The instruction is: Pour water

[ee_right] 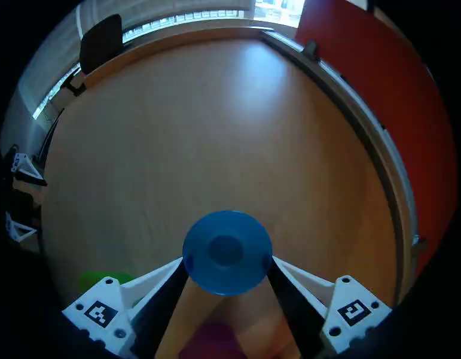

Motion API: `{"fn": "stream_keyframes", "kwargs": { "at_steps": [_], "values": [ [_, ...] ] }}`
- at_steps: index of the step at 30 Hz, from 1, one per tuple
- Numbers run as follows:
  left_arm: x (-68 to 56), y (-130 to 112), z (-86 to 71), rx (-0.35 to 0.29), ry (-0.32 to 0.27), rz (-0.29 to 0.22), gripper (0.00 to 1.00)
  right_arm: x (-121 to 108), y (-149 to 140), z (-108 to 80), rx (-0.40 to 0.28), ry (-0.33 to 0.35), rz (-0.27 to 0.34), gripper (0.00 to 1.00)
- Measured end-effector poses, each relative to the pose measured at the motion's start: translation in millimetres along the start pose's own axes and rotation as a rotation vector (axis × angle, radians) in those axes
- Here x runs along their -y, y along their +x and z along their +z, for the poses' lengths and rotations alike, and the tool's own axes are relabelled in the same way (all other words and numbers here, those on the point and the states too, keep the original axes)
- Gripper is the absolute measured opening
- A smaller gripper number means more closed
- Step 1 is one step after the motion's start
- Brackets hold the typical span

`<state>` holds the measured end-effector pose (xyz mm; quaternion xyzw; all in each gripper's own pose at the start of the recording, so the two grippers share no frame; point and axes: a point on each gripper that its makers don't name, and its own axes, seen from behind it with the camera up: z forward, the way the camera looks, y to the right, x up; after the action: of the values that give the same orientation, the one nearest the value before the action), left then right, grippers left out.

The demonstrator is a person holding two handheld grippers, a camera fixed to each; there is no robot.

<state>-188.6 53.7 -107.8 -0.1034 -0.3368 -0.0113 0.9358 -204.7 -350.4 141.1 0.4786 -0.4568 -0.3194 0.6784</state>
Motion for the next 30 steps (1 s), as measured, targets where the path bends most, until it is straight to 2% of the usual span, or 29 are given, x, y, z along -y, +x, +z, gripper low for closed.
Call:
{"fn": "stream_keyframes", "kwargs": {
  "at_steps": [3,20,30],
  "values": [
    [-0.4,0.5,0.2,-0.001,-0.001,0.0,0.9,0.4,-2.6,-1.2,0.0,0.0,-0.002,1.0],
    [-4.3,4.6,-0.4,-0.01,-0.006,0.011,0.9,1.8,-19.7,-13.4,-0.008,-0.014,0.018,1.0],
    [-7.9,10.7,-4.2,-0.024,-0.009,0.019,0.9,6.2,-31.9,-32.8,-0.038,-0.03,0.047,1.0]
  ]
}}
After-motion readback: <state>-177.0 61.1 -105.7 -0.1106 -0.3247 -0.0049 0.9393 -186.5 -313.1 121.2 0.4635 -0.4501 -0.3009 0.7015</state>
